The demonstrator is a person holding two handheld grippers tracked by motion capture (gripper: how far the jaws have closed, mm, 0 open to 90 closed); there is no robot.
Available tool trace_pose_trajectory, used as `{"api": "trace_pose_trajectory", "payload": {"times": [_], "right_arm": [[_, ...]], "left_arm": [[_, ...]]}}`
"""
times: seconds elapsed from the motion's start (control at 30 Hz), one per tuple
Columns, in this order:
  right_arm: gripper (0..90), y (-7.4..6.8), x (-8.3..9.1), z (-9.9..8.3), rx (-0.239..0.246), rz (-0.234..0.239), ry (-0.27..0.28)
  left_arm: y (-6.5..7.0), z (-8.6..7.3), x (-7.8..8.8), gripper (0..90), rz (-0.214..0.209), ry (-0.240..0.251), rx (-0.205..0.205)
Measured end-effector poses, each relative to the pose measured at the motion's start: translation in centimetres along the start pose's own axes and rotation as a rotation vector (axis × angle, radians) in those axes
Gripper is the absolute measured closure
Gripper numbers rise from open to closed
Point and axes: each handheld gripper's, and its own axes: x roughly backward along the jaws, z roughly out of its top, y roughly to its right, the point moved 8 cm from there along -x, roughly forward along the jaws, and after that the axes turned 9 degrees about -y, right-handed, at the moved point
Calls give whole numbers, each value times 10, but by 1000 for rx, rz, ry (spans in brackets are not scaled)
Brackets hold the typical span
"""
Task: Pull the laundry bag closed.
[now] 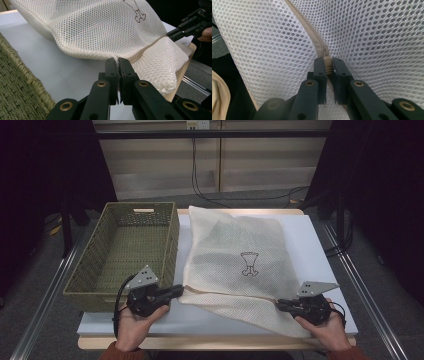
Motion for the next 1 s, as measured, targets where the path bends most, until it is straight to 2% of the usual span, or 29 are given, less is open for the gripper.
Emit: {"api": "trace_pose_trajectory", "payload": {"times": [0.37,0.57,0.67,1.0], "right_arm": [[830,1,3,-1,0,-4,1],[830,6,8,-7,-26,-8,8],[830,8,7,-8,-20,-19,2],[830,16,11,-21,-55,-38,-12]], "left_arm": [[0,1,0,869,-1,1,2],[1,1,0,869,-4,2,-1],[1,1,0,868,-4,3,-2],[0,1,0,868,-3,0,-3]]}}
